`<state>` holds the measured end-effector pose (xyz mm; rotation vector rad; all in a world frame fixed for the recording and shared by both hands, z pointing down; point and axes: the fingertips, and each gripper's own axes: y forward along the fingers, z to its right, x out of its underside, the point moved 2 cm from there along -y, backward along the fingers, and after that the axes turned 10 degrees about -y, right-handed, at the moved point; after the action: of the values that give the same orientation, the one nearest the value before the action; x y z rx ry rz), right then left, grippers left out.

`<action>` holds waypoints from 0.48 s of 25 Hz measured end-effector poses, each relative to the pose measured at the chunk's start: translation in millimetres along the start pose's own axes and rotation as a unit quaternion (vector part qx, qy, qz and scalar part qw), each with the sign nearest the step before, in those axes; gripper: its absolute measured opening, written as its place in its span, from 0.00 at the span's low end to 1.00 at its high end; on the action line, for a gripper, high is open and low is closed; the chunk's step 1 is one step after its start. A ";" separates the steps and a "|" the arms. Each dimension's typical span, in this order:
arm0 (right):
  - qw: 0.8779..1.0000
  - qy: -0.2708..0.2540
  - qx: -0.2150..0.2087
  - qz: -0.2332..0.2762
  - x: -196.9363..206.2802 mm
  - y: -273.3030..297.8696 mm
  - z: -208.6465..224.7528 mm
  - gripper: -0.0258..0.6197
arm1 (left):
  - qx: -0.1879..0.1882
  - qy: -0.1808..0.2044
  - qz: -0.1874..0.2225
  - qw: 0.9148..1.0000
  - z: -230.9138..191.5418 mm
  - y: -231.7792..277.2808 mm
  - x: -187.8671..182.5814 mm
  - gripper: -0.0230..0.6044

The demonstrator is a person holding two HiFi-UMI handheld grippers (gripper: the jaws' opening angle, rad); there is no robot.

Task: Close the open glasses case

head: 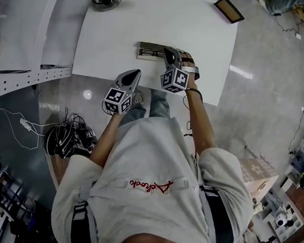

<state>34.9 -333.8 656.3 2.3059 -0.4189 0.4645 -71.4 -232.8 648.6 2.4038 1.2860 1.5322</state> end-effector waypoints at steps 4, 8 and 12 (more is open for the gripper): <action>1.000 0.003 -0.013 -0.002 1.6 3.3 -2.9 0.28 | 0.003 0.001 -0.001 1.000 0.1 1.4 0.0 0.08; 1.000 -0.004 -0.017 -0.009 5.5 7.4 -0.8 0.28 | 0.000 0.001 -0.001 1.000 1.0 0.8 -0.6 0.08; 1.000 -0.010 -0.015 -0.011 6.9 11.3 2.9 0.28 | 0.000 0.001 0.000 1.000 1.5 1.5 -1.8 0.08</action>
<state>36.8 -344.6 664.2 2.2859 -0.4066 0.4224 -69.7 -234.4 647.1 2.4027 1.2867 1.5355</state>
